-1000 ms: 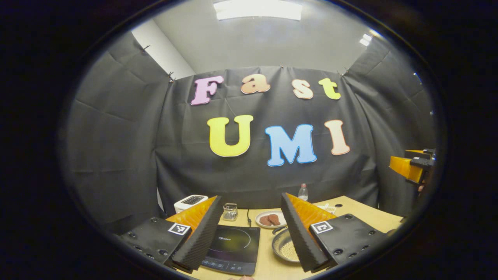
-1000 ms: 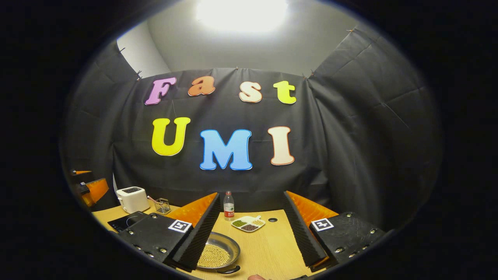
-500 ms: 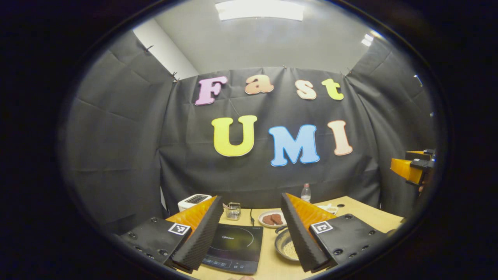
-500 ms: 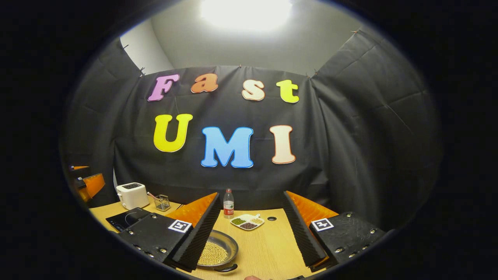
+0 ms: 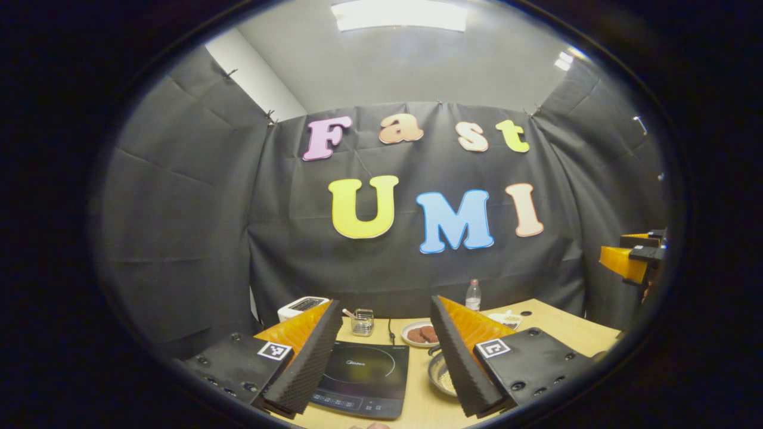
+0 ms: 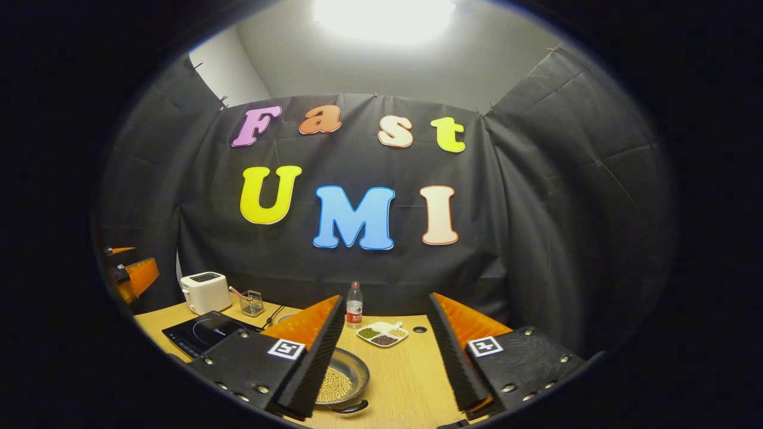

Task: First push the handle of the pot to place it horizontally, then grasp the pot with both hands and set it on the induction cooktop.

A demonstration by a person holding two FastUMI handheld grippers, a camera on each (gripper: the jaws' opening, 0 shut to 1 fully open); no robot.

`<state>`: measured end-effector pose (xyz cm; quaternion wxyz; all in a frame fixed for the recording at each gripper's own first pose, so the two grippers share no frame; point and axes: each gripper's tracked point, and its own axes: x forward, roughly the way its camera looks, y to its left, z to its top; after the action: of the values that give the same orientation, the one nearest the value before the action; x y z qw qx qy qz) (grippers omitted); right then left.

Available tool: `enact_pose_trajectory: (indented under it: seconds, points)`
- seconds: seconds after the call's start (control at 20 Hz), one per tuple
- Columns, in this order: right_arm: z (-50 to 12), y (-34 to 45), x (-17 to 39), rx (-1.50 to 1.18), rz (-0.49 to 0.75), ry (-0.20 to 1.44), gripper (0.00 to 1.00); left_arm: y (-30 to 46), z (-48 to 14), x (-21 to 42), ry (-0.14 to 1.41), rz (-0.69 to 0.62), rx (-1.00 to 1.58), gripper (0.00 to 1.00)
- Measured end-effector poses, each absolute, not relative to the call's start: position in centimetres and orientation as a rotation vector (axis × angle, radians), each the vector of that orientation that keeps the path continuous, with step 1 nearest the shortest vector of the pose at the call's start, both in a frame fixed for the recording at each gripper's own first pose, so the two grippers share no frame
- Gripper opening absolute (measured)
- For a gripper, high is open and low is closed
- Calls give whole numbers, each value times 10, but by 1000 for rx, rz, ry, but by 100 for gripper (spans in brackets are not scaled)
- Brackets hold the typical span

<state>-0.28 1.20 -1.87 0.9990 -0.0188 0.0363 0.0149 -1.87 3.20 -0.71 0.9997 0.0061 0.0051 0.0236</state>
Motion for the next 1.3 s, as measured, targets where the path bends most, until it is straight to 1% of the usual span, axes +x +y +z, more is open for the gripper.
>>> enact_pose_trajectory:
  seconds: [0.1,0.15,0.2,0.25,0.35,0.45,0.5,0.55,0.6,0.7,0.75,1.0,1.05,1.15,1.3]
  points:
    - [-20,16,-2,-40,28,78,70,38,-8,-20,11,52,11,99]
    - [-21,17,-3,-42,25,83,62,41,-8,-20,10,54,10,99]
    - [-23,24,-3,-39,41,98,58,43,-9,-21,10,55,10,99]
    - [-28,25,-4,-43,35,112,58,46,-10,-22,11,57,8,99]
    - [-29,32,-4,-36,52,125,33,52,-8,-23,8,59,5,99]
    - [-33,45,-3,-35,87,138,32,59,-7,-22,0,61,3,99]
    - [-28,41,-5,-55,31,131,32,63,-5,-22,-3,62,5,99]
    - [-29,36,-4,-53,21,118,11,68,-6,-21,-5,65,9,99]
    - [-31,43,4,-44,37,125,4,73,-6,-21,-6,69,12,99]
    - [-42,53,10,-39,46,150,4,80,-8,-19,-4,70,13,99]
    - [-44,63,7,-37,70,162,1,84,-11,-18,-3,70,14,99]
    - [-78,88,10,-56,116,257,1,108,-17,-8,-6,57,11,99]
    - [-84,93,10,-59,125,275,1,111,-19,-7,-7,53,14,94]
    - [-100,102,7,-69,153,322,1,119,-25,-4,3,55,27,99]
    - [-120,109,4,-103,199,377,1,123,-28,1,10,65,21,99]
